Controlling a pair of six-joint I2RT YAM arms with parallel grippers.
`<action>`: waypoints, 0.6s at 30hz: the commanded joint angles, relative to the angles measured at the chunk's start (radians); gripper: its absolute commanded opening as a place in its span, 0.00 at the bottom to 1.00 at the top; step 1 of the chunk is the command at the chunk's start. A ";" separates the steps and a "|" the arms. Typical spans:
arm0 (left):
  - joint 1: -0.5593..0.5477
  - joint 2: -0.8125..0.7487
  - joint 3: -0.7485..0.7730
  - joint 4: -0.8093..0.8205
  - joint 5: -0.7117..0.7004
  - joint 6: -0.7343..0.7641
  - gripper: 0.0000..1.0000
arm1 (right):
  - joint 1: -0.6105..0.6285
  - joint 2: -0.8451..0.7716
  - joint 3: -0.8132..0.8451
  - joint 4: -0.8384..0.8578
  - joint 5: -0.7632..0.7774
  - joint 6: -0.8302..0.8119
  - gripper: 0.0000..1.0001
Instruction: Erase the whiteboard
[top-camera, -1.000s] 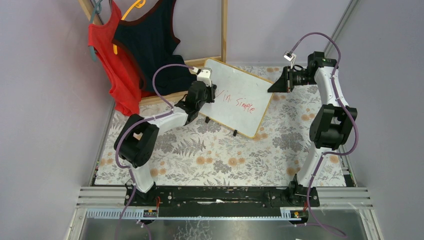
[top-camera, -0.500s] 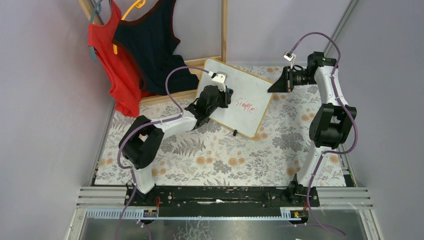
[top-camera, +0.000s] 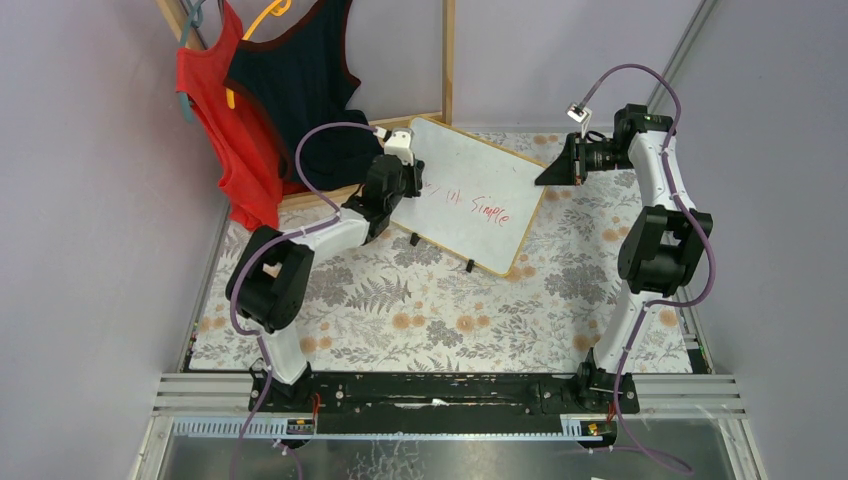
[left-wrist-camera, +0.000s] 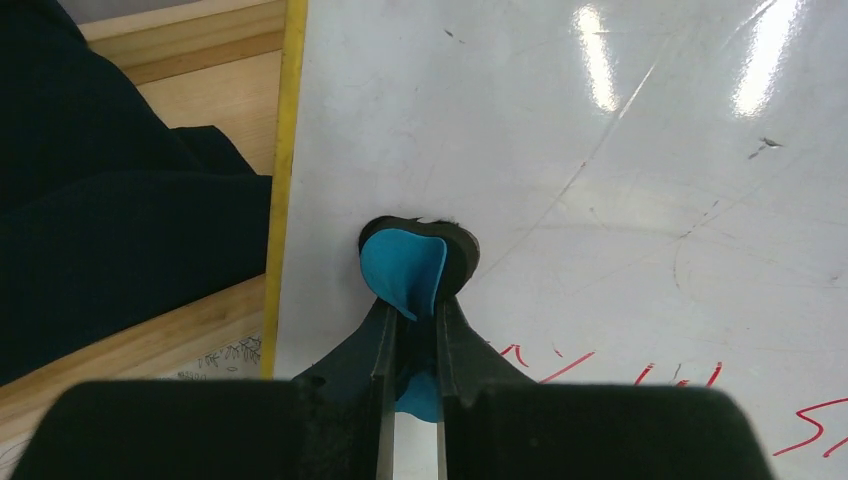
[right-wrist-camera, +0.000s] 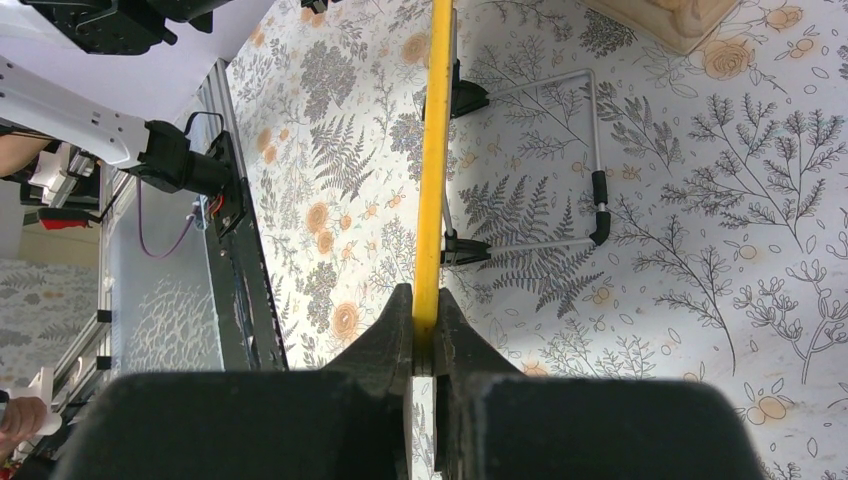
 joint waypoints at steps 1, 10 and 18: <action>0.009 -0.015 -0.003 -0.001 -0.024 0.033 0.00 | 0.019 0.012 0.024 -0.077 0.020 -0.055 0.00; -0.038 0.008 -0.018 0.030 0.038 -0.055 0.00 | 0.019 0.017 0.036 -0.100 0.019 -0.073 0.00; -0.163 -0.003 -0.021 0.036 -0.004 -0.084 0.00 | 0.025 0.019 0.039 -0.108 0.018 -0.080 0.00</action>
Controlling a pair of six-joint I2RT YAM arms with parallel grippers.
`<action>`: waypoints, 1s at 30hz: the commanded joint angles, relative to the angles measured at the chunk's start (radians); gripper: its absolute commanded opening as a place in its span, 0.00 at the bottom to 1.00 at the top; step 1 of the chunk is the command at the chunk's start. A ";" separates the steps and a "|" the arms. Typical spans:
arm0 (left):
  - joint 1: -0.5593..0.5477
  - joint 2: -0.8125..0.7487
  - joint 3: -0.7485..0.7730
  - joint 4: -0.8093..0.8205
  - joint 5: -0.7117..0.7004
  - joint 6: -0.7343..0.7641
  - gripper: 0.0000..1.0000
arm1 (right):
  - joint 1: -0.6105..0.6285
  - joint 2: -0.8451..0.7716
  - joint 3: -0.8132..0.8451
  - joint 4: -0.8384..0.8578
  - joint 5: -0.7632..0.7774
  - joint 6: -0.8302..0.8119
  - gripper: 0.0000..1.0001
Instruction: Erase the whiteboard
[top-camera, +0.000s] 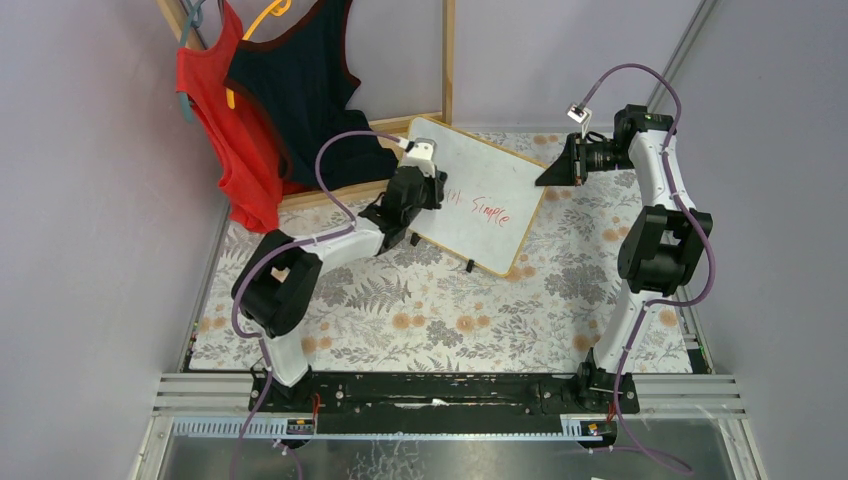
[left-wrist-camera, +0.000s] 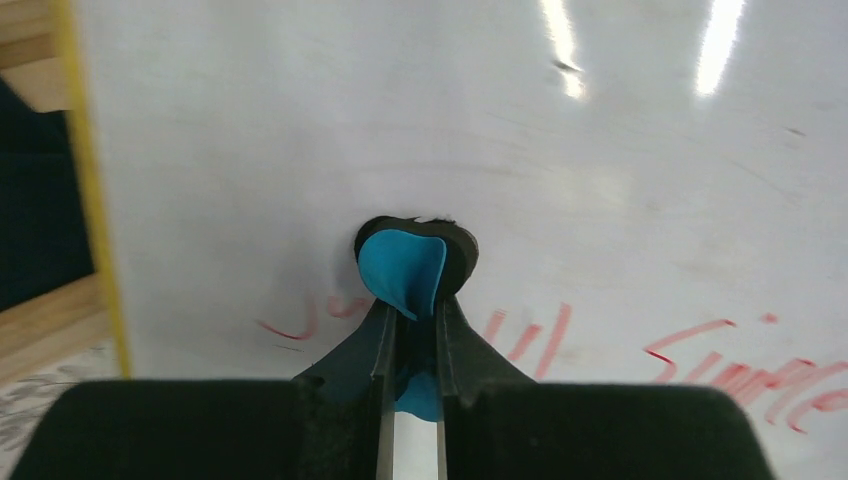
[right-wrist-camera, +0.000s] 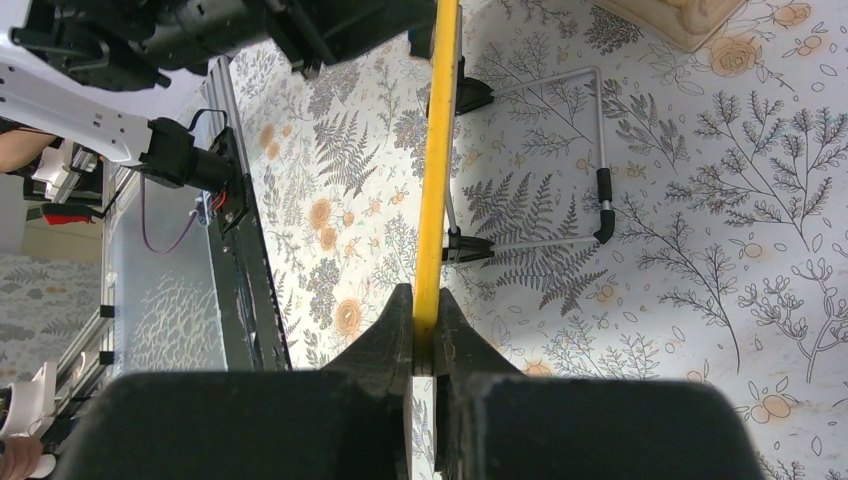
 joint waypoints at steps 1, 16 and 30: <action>-0.087 -0.004 -0.017 0.041 0.000 -0.043 0.00 | 0.026 0.014 0.025 -0.076 0.021 -0.053 0.00; -0.036 -0.038 -0.063 0.008 -0.054 -0.052 0.00 | 0.029 0.022 0.035 -0.085 0.021 -0.058 0.00; 0.059 -0.070 -0.098 -0.044 -0.137 0.000 0.00 | 0.033 0.026 0.039 -0.107 0.014 -0.083 0.00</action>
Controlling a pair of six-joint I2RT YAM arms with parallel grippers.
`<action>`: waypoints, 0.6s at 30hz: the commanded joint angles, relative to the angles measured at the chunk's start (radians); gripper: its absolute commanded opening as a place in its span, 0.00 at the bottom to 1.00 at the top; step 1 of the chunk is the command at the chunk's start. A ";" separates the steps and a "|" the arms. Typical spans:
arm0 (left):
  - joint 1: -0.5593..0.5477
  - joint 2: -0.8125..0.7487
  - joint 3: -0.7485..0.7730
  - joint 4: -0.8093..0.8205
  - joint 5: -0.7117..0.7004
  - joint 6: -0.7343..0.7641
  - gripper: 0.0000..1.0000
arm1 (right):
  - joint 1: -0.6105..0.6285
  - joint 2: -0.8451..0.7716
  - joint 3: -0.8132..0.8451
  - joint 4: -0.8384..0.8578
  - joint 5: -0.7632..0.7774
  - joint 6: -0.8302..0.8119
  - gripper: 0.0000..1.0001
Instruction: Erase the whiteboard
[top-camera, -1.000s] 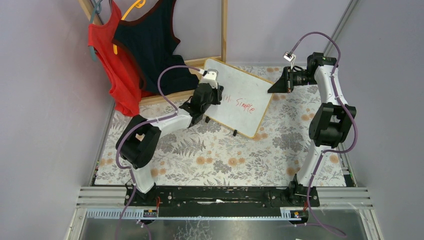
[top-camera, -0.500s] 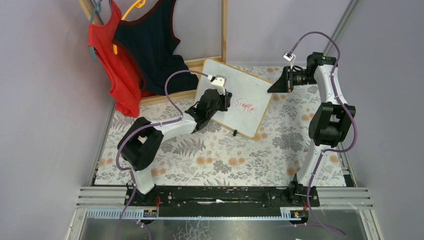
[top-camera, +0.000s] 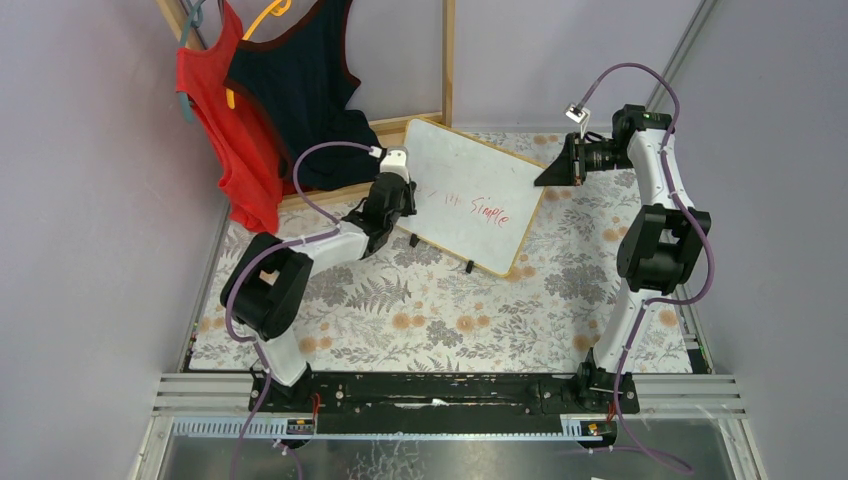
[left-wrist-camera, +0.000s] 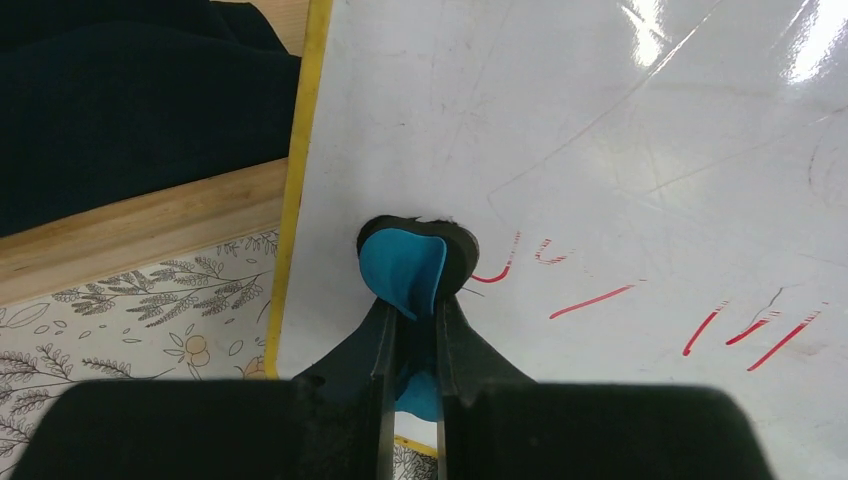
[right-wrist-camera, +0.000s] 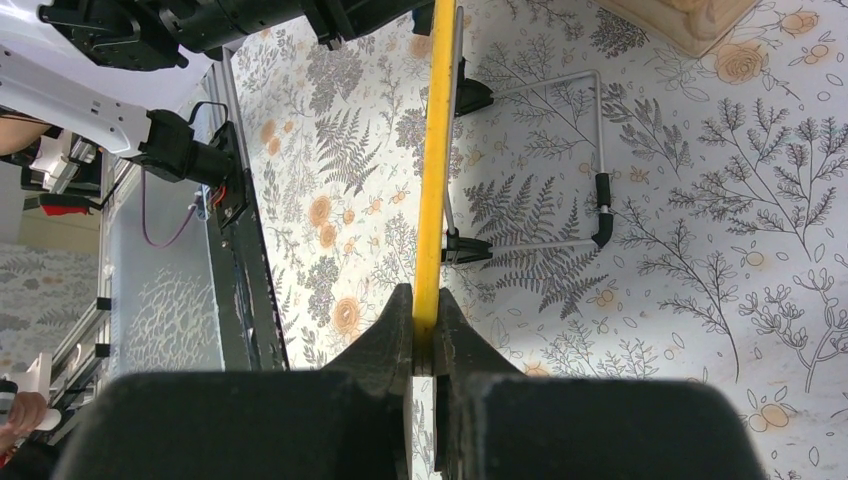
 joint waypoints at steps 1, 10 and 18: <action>-0.003 -0.019 0.024 -0.001 -0.010 0.022 0.00 | 0.028 0.013 0.022 -0.084 0.019 -0.052 0.00; -0.123 0.042 0.095 0.011 0.009 -0.003 0.00 | 0.030 0.015 0.034 -0.099 0.020 -0.060 0.00; -0.203 0.084 0.156 0.013 0.038 -0.035 0.00 | 0.031 0.015 0.033 -0.098 0.022 -0.060 0.00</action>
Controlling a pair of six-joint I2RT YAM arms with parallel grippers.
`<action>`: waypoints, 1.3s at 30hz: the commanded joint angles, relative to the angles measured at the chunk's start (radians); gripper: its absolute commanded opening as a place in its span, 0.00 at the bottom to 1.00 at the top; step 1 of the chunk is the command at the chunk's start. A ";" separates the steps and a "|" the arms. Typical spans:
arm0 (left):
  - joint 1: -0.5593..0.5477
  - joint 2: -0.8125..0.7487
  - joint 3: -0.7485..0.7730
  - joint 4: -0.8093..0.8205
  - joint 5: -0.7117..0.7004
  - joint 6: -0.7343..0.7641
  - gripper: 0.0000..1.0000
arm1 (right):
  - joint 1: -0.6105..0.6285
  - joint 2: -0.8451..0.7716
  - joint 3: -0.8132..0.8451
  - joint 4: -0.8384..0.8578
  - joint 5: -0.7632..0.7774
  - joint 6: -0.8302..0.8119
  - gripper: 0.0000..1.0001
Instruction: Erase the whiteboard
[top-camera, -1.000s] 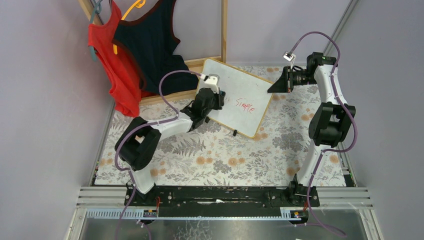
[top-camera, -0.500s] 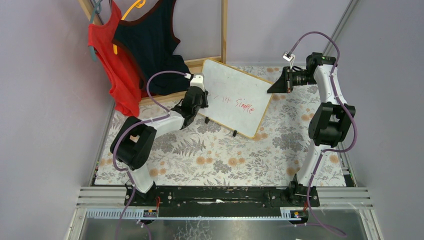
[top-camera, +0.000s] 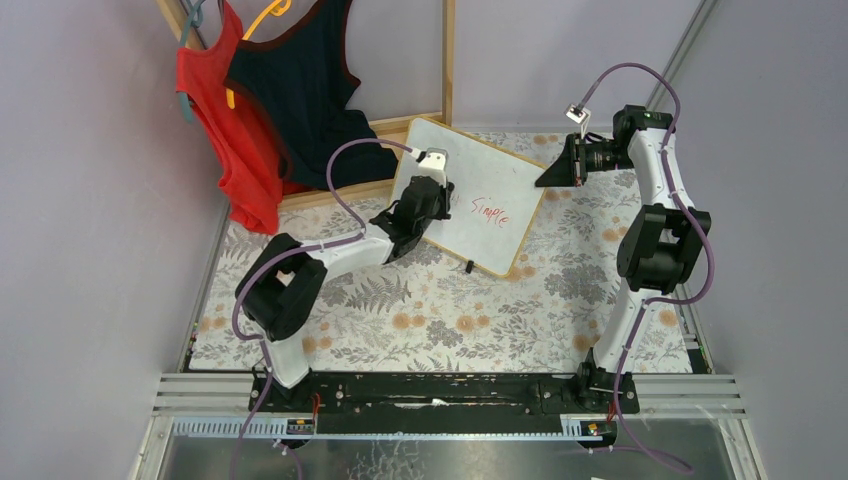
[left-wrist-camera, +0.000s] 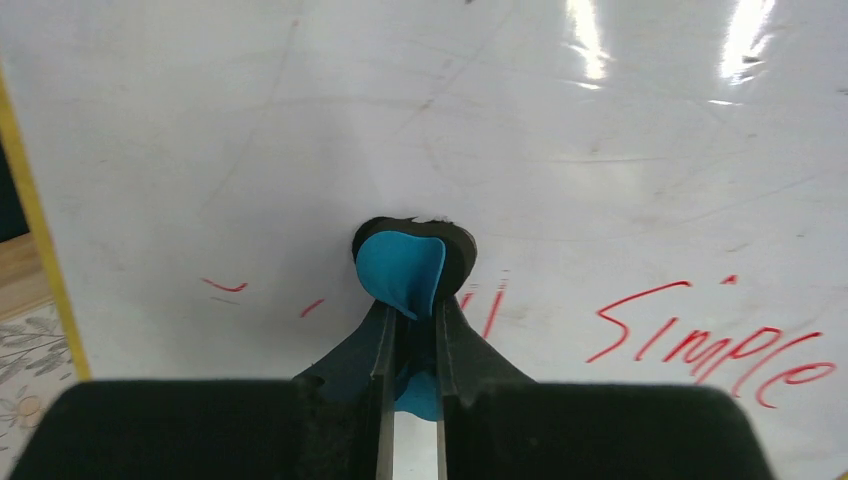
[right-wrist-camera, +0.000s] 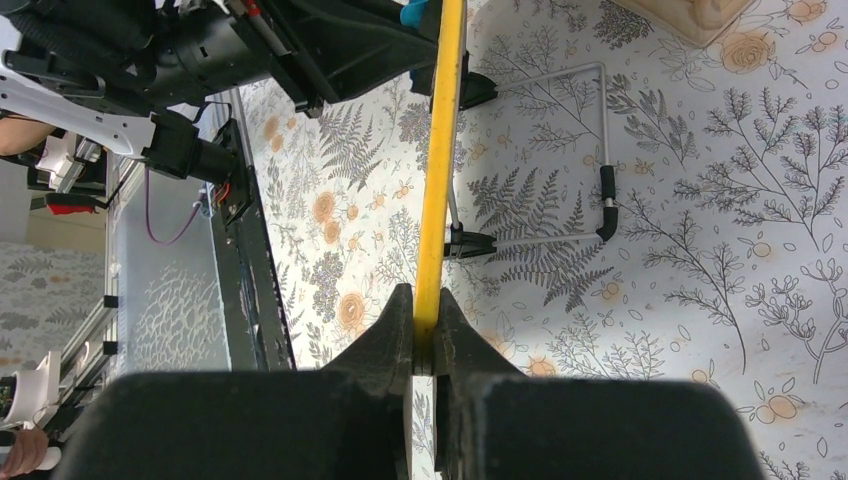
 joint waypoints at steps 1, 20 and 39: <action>-0.037 0.040 0.048 0.024 0.051 -0.040 0.00 | 0.031 0.013 0.023 -0.064 0.017 -0.046 0.00; 0.222 -0.048 -0.061 -0.023 0.052 -0.039 0.00 | 0.033 0.027 0.033 -0.111 0.012 -0.096 0.00; 0.072 -0.023 -0.058 0.020 0.114 -0.138 0.00 | 0.034 0.033 0.041 -0.121 0.015 -0.102 0.00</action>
